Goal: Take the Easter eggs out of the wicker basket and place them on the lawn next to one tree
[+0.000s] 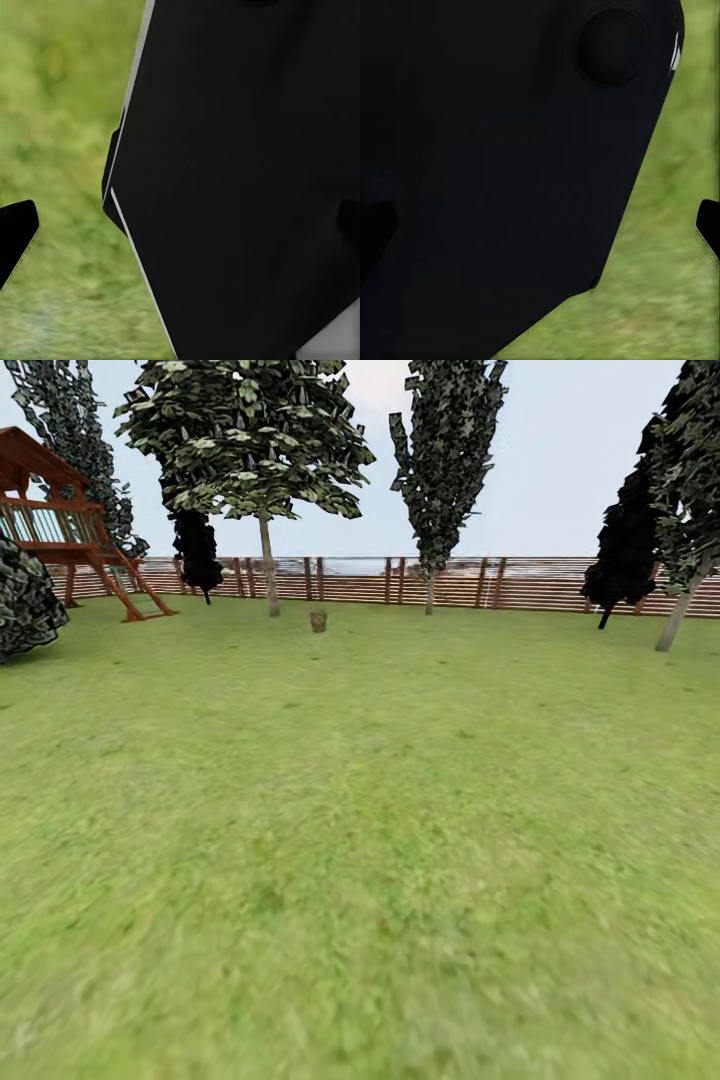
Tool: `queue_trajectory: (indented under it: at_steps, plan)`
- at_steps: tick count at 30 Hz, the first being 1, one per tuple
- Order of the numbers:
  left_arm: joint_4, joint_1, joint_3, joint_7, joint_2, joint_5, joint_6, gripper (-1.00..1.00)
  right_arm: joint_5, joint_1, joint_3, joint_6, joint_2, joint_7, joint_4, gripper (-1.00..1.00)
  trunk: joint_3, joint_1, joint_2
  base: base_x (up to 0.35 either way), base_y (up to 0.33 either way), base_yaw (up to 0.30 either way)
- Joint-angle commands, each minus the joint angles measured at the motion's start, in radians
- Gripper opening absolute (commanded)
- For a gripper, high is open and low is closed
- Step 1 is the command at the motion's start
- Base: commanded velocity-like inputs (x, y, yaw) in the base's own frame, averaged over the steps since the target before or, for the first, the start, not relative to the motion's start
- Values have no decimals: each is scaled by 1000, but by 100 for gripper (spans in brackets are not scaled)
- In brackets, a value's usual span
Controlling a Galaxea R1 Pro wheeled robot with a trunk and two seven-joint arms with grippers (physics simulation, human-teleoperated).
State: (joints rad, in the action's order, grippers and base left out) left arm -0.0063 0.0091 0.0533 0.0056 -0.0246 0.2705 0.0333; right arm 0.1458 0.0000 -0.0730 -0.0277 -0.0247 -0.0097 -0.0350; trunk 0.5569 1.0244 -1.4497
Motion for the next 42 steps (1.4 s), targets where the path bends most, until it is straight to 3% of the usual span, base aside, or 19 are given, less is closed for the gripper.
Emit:
queue_trajectory:
  at_steps: [1, 42]
  plan:
    - [-1, 0, 5, 1, 0, 3, 4, 100, 3, 0, -7, -1, 0, -1, 0, 100, 1, 1, 0, 341, 103, 0]
    - [-1, 1, 5, 1, -1, 4, 0, 100, 3, 0, -7, -1, 0, -1, 0, 100, 1, 1, 0, 340, 105, 0]
